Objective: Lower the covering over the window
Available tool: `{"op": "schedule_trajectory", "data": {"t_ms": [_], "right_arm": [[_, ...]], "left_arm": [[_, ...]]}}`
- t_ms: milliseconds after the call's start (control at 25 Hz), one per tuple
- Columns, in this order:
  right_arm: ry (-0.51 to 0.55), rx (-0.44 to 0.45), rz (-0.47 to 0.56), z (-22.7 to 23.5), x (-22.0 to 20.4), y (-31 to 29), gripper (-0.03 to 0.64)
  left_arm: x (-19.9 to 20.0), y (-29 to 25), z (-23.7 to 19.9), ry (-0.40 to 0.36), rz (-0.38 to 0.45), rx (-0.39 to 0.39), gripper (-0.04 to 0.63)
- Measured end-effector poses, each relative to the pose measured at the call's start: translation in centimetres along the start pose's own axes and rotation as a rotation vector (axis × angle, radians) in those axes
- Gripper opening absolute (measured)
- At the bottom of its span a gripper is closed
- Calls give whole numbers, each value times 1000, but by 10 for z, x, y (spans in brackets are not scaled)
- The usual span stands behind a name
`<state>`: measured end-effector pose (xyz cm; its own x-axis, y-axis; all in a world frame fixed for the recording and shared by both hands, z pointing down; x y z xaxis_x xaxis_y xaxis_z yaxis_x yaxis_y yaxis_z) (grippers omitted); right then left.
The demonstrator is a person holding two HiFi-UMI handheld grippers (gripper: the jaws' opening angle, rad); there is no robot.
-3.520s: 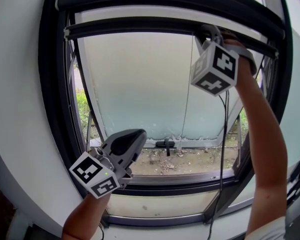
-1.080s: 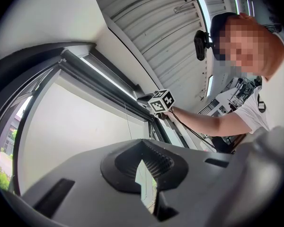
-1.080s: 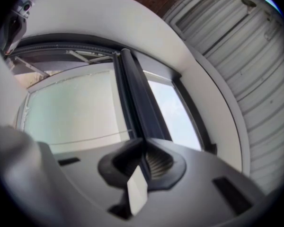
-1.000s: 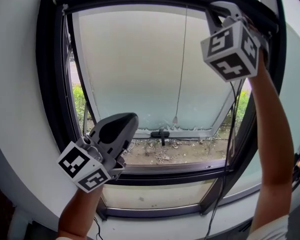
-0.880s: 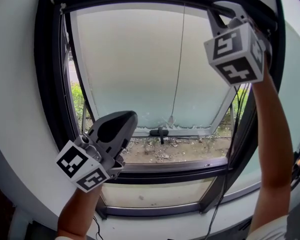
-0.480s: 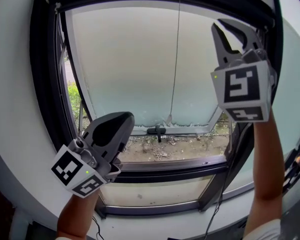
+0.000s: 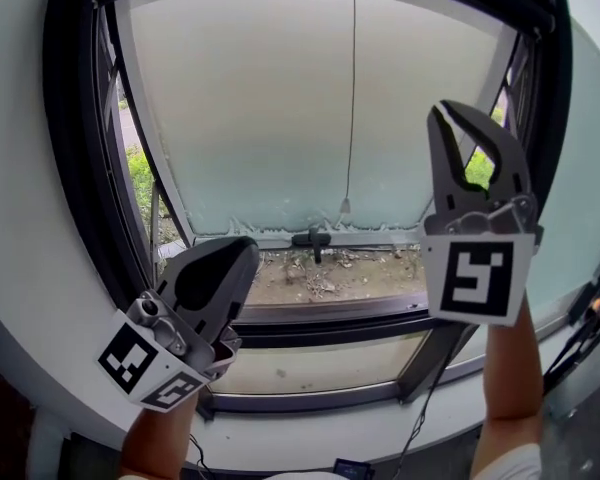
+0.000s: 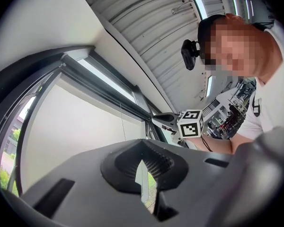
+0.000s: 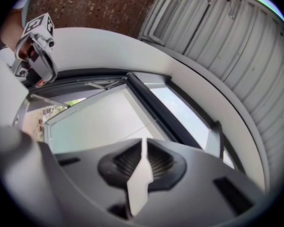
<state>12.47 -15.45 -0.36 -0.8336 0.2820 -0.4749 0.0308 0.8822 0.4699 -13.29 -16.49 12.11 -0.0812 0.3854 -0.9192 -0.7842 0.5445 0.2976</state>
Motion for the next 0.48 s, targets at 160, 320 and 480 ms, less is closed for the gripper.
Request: {"op": "schedule_trajectory", "data": {"t_ms": [160,320,480], "right_arm": [[-28,48,-32,-24,-18,13,37],[-75,96,-54,-47,-38,27,37],[-135,138,-86,-71,-60,48,37]], "left_arm": [[-17,5,4,29,-24,8,18],[-37,11,10,60,-45,13,18],[-58,17,19,108,-68,12,18]]}}
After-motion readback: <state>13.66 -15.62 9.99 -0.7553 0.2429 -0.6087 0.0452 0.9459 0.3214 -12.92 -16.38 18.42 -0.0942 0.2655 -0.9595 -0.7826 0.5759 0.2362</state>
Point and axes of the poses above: the fingertips, and each gripper's own axes: y backward along the fingers, z to its right, x out of its top, the point moved 9 cm from there along y, backward along the fingers, and after that the axes turned 14 degrees about -z, right-handed, at the moved point
